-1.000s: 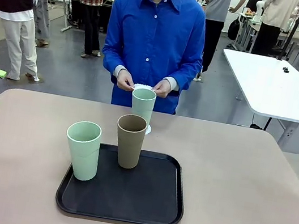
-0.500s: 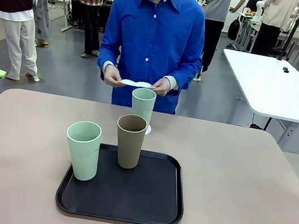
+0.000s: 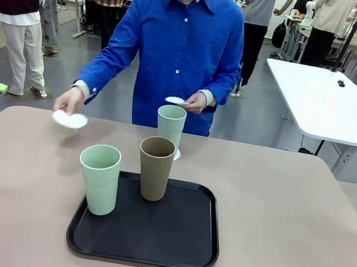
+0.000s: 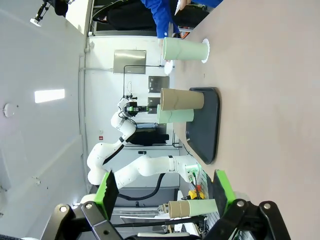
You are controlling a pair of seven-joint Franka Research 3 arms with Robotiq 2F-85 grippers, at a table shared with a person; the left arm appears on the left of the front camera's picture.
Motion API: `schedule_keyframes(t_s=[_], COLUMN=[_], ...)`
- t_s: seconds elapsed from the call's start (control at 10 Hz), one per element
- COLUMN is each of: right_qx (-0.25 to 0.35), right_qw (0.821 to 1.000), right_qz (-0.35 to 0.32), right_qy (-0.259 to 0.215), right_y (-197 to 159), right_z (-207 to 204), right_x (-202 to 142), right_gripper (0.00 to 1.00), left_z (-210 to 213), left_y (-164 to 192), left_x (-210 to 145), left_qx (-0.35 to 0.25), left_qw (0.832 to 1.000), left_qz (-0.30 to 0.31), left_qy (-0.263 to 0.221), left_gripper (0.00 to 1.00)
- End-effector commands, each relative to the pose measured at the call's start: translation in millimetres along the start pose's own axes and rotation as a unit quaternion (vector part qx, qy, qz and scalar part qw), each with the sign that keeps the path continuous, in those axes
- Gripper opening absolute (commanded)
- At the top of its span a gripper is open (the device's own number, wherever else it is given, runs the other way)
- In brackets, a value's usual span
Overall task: Place coasters on the table and set cups on them.
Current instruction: Take one Reusable plastic cup from the Flat Tray and place it on a coaster set by the human.
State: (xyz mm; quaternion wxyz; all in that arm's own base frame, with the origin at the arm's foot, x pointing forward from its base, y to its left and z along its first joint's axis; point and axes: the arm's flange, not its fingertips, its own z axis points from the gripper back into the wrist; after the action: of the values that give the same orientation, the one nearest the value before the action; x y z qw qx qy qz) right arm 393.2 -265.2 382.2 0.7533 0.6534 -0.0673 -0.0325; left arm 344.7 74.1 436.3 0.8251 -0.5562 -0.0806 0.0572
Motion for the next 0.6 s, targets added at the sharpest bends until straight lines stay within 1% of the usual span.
schedule_keyframes(t_s=[0.0,0.5], right_qx=[-0.002,-0.002], right_qw=[1.000,1.000], right_qz=[-0.003,-0.003], right_qy=[0.000,0.000], right_y=[1.9,1.9], right_z=[1.8,1.8], right_x=[1.2,1.2], right_gripper=[1.00,1.00], left_z=[0.9,0.9], left_y=[0.1,0.1], left_x=[0.3,0.3], left_qx=[-0.008,-0.008], left_qw=[1.000,1.000], left_qz=[-0.004,-0.004], left_qy=[-0.003,-0.003], left_gripper=[1.00,1.00])
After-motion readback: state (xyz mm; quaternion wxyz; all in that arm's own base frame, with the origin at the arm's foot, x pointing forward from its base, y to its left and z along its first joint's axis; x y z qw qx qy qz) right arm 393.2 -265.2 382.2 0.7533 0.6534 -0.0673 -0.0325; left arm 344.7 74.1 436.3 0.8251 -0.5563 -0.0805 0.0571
